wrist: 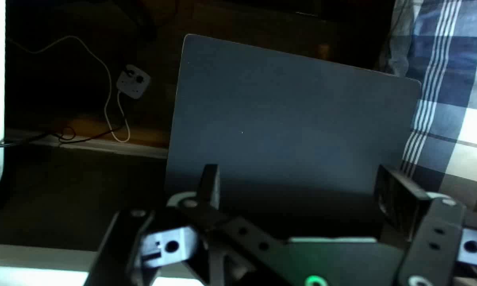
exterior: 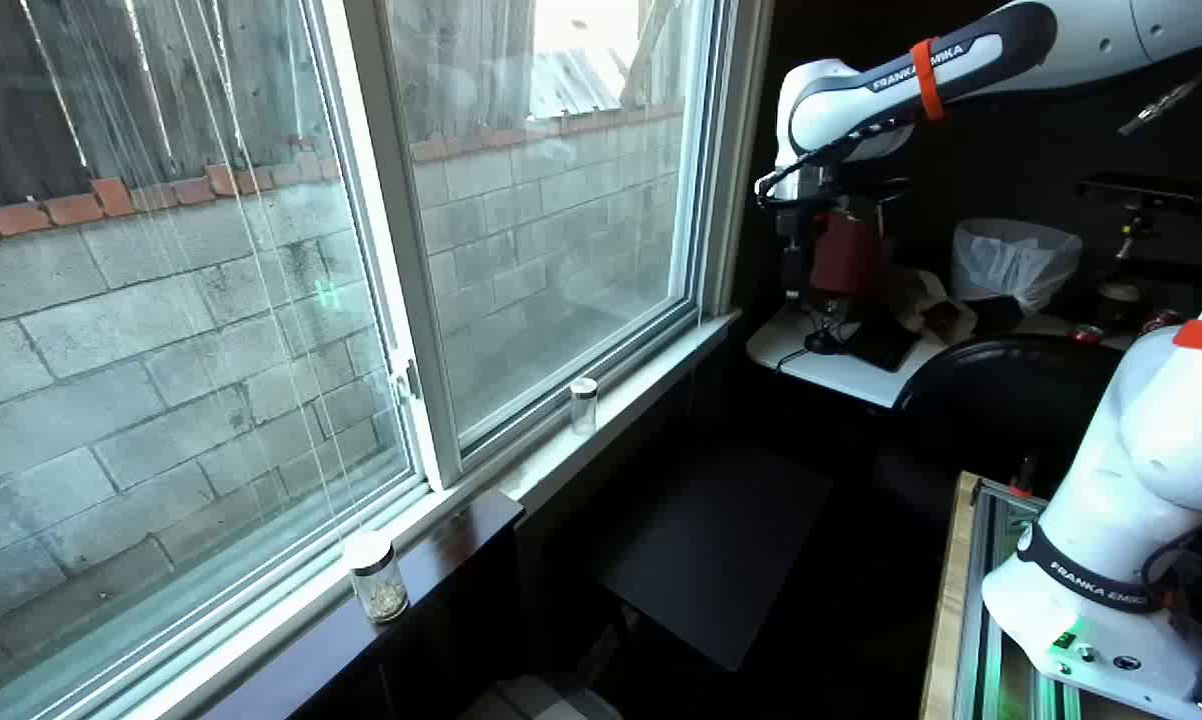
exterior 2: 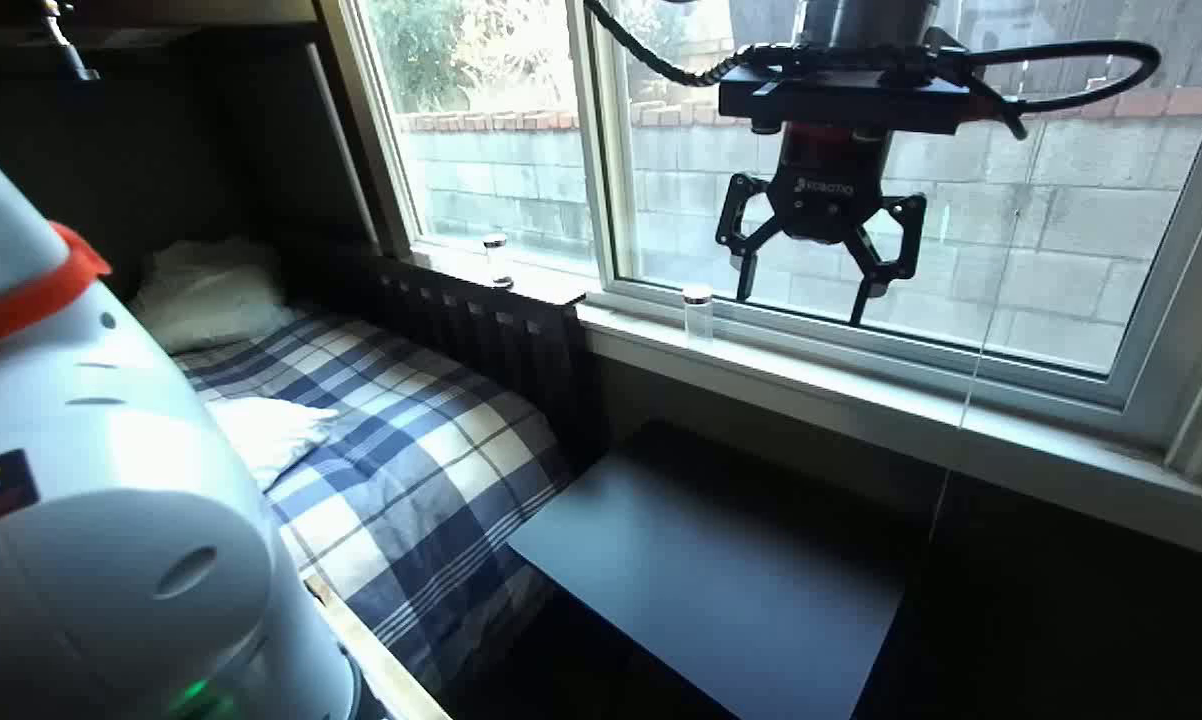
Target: Move the rope upwards
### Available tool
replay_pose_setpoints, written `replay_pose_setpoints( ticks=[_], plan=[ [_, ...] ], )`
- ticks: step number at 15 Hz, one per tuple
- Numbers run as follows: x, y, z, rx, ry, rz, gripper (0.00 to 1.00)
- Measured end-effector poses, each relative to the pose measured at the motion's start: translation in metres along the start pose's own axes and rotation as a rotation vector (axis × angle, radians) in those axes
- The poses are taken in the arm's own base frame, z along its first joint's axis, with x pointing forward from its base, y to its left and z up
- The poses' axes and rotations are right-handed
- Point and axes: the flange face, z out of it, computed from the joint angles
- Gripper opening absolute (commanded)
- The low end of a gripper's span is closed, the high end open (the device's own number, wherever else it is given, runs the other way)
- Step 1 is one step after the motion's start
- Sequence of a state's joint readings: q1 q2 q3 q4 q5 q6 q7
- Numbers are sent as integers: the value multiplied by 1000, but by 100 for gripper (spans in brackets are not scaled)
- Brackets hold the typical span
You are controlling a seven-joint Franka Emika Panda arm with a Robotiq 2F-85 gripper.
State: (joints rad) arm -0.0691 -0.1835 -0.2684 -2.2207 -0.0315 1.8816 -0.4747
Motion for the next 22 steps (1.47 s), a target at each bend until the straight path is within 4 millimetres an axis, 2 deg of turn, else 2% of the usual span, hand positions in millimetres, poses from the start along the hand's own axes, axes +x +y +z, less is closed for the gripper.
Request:
replay_pose_setpoints(
  ticks=[15,18,22],
  plan=[
    [2,0,-2,-11,18,0,100],
    [16,2,-29,-83,158,-6,100],
    [27,7,-87,-185,374,9,100]
  ],
)
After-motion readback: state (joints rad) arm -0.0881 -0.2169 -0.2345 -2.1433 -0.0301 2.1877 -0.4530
